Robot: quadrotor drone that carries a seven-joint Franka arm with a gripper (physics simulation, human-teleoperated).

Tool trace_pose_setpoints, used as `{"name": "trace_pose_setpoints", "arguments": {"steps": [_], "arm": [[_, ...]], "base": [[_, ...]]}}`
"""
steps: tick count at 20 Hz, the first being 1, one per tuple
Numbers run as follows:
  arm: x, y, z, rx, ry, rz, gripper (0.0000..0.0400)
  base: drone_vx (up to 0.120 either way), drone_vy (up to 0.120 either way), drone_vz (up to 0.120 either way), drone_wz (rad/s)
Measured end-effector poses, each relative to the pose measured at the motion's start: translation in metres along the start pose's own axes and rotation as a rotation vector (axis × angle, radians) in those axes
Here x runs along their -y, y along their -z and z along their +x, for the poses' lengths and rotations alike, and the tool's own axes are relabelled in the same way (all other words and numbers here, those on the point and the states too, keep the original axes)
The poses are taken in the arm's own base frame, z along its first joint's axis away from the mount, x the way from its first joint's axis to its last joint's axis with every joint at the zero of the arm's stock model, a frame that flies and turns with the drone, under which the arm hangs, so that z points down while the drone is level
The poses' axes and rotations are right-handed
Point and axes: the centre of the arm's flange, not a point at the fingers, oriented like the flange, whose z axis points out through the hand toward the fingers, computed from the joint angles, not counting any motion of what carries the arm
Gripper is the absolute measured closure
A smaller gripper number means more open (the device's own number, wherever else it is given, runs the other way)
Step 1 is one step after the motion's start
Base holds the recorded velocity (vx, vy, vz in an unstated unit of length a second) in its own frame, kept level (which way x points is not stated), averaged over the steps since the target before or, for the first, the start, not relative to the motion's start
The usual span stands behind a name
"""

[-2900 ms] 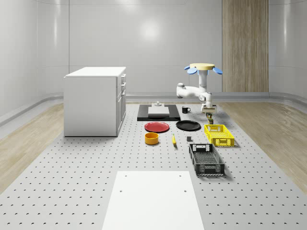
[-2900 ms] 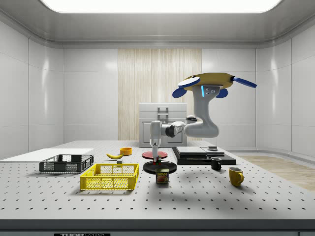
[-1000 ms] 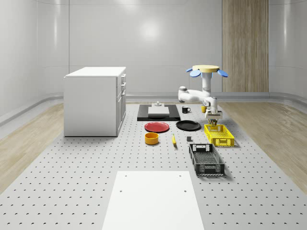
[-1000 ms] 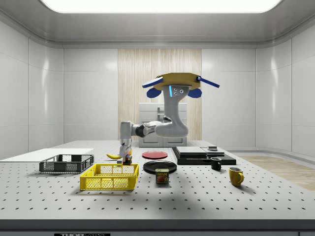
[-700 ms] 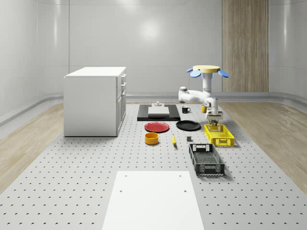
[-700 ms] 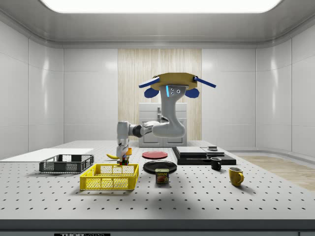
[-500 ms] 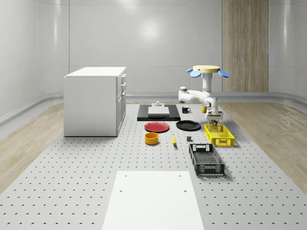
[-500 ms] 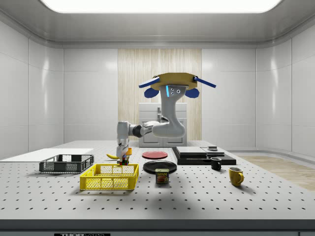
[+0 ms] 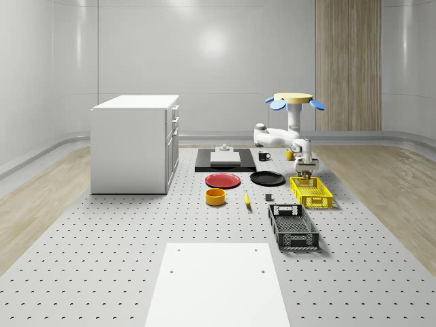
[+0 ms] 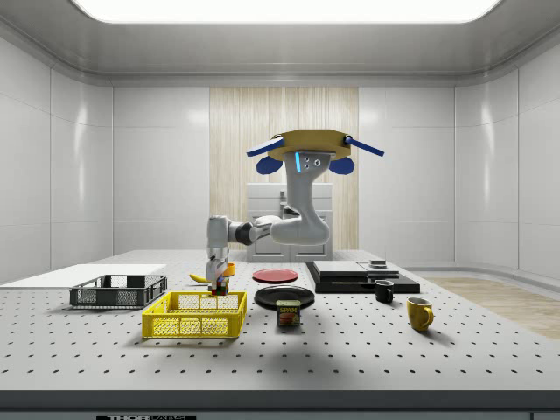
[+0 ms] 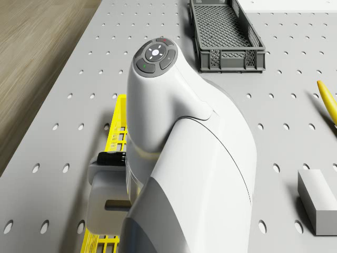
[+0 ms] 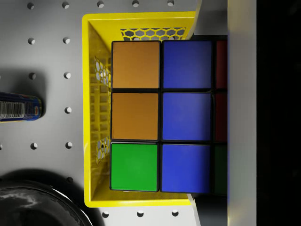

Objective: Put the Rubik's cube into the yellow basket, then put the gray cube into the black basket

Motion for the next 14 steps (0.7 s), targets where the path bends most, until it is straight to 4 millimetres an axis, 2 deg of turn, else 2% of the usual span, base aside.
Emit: {"name": "trace_pose_setpoints", "arguments": {"steps": [14], "arm": [[0.004,-0.049,-0.004,0.000,-0.006,0.000,0.0115]], "base": [[0.000,0.000,0.000,0.000]]}}
